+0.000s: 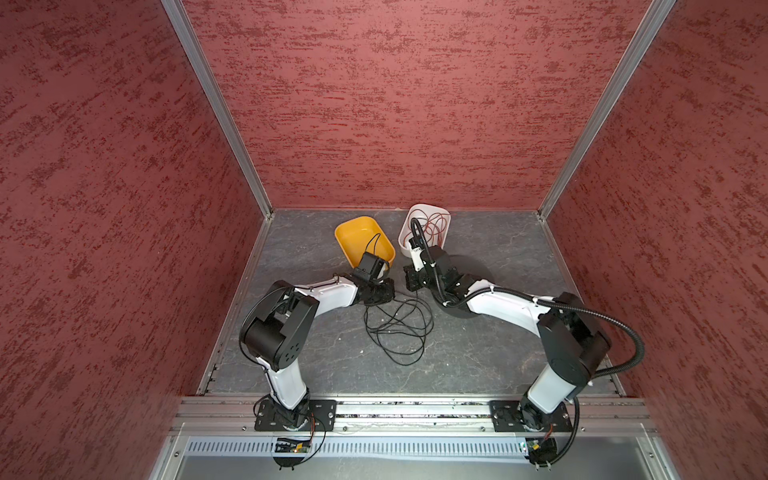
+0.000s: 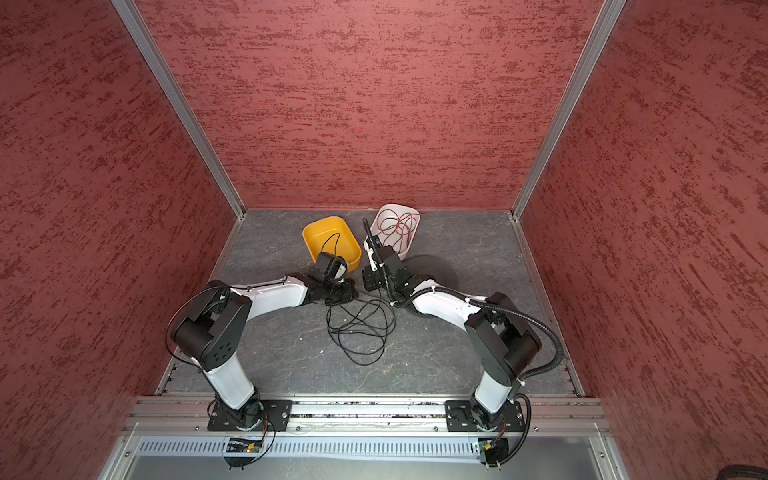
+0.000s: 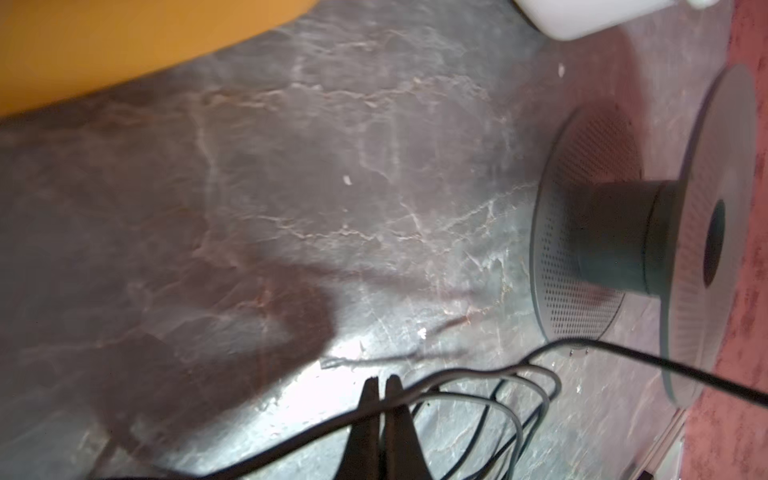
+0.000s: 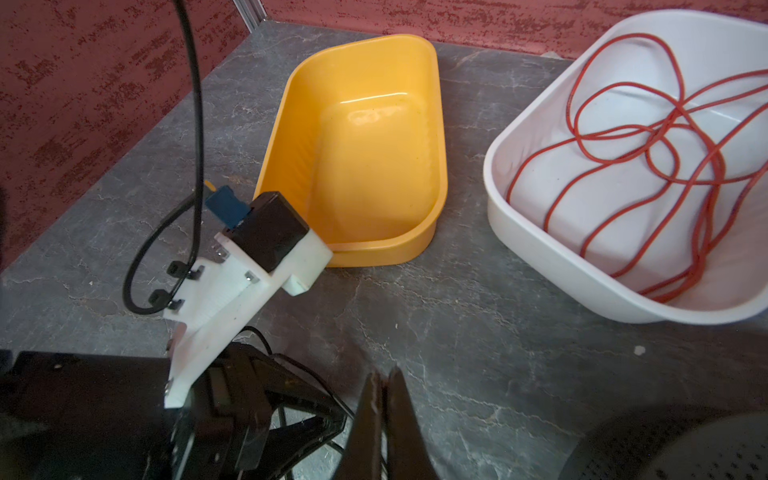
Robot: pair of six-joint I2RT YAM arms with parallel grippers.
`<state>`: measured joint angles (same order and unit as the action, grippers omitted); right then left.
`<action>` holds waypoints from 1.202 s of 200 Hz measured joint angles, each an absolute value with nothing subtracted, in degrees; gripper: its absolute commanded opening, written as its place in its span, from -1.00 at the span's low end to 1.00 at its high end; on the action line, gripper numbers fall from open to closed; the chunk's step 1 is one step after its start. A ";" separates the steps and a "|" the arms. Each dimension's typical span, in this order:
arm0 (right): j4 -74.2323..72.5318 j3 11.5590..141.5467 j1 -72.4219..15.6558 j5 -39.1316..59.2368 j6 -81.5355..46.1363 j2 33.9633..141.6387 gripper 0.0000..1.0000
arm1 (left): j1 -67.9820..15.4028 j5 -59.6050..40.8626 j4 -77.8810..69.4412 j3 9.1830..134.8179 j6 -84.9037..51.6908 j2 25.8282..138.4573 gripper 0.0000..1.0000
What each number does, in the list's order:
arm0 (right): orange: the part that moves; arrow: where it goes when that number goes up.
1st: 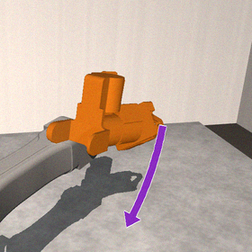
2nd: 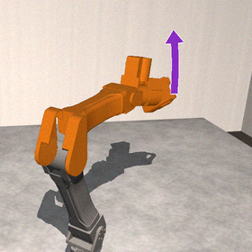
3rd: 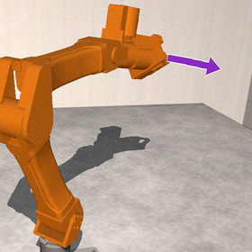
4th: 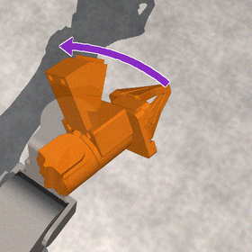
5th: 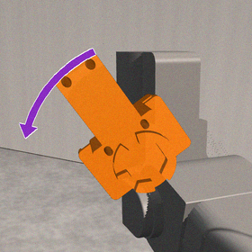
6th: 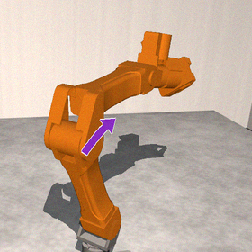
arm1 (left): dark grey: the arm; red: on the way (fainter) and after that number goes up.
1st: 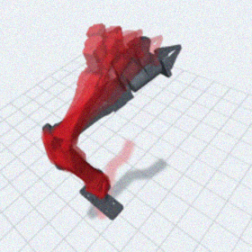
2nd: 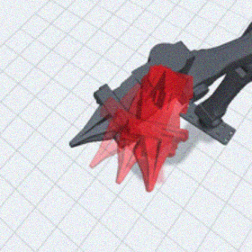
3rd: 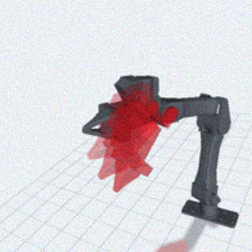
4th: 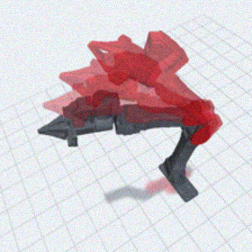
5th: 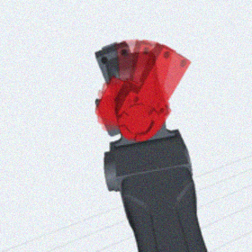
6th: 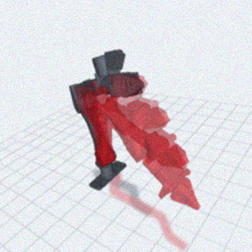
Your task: Wrap the cables
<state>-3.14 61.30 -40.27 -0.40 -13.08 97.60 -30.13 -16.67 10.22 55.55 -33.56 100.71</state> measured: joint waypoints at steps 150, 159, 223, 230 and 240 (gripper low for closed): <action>0.73 56.60 -39.16 5.06 -7.44 88.86 0.17 | -30.72 -21.34 21.67 66.19 -26.81 90.87 -1.00; 1.32 56.49 -39.16 5.82 -7.25 88.82 0.16 | -30.70 -21.02 22.33 66.98 -26.46 91.11 -1.00; 6.50 56.27 -39.29 8.82 -5.76 88.77 -0.60 | -30.70 -21.06 23.14 70.63 -25.30 92.23 -1.00; 6.76 56.29 -39.29 8.86 -5.87 88.75 -0.73 | -30.70 -21.04 23.16 70.74 -25.17 92.36 -1.00; 7.07 56.27 -39.29 8.88 -5.91 88.71 -0.92 | -30.70 -20.93 23.18 70.83 -24.99 92.51 -0.86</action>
<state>7.07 56.27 -39.29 8.88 -5.91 88.71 -30.70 -20.93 23.18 70.83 -24.99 92.51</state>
